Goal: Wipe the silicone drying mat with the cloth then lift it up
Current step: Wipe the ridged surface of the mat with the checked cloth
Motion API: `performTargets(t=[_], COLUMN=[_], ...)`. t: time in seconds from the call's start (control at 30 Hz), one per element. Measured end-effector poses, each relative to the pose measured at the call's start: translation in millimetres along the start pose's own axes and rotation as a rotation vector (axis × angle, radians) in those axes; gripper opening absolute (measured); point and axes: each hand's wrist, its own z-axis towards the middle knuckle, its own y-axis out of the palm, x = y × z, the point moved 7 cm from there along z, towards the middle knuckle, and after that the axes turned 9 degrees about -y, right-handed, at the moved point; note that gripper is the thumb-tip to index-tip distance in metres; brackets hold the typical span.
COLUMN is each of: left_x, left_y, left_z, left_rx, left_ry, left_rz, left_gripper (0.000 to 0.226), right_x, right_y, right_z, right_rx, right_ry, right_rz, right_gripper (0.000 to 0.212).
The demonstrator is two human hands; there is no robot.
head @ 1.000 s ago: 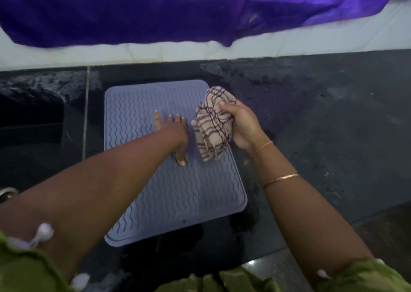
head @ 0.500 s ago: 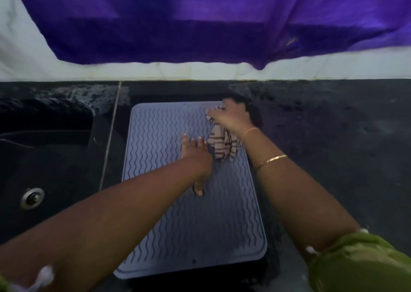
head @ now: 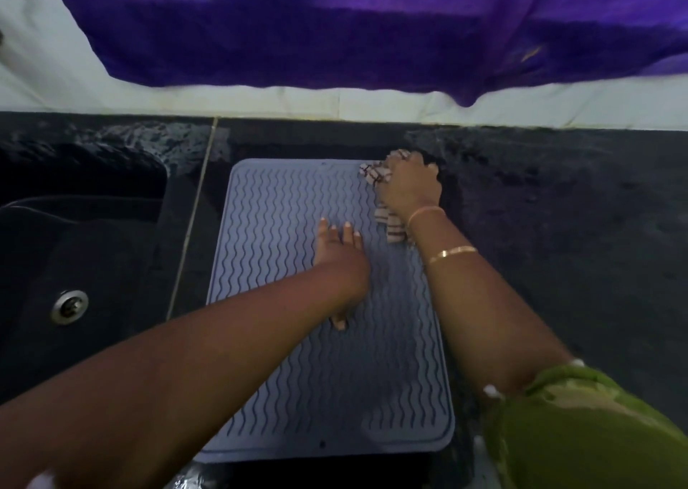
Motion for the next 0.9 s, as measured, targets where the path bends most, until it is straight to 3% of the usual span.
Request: performTargets(t=[0.1,0.23,0.4,0.6,0.7,0.9], left_x=[-2,-3,1,4,1,-5], left_y=[1,-2,-2,-4,-6,-1], left_z=[1,-2,-1,-4,-7,-3], left_rx=[-0.009,0.004,-0.01,-0.02,-0.016,0.036], left_ry=[0.009,0.032,0.026,0.024,0.016,0.003], left_rz=[-0.035,-0.078,-0.008,0.104,0.098,0.014], left_gripper=[0.14,0.132,0.134,0.136,0.137,0.145], right_x=[-1,2,7,9,2,2], right_y=[5,16,7,0,6,15], right_z=[-52,-98,-46,-2,-55,-225], right_rx=[0.121,0.122,0.232,0.091,0.059,0.189], right_ry=[-0.029,-0.023,-0.044,-0.052,-0.091,-0.104], right_rz=[-0.075,-0.105,-0.019,-0.011,-0.125,-0.193], right_gripper=[0.051,0.05,0.04,0.037,0.048,0.051])
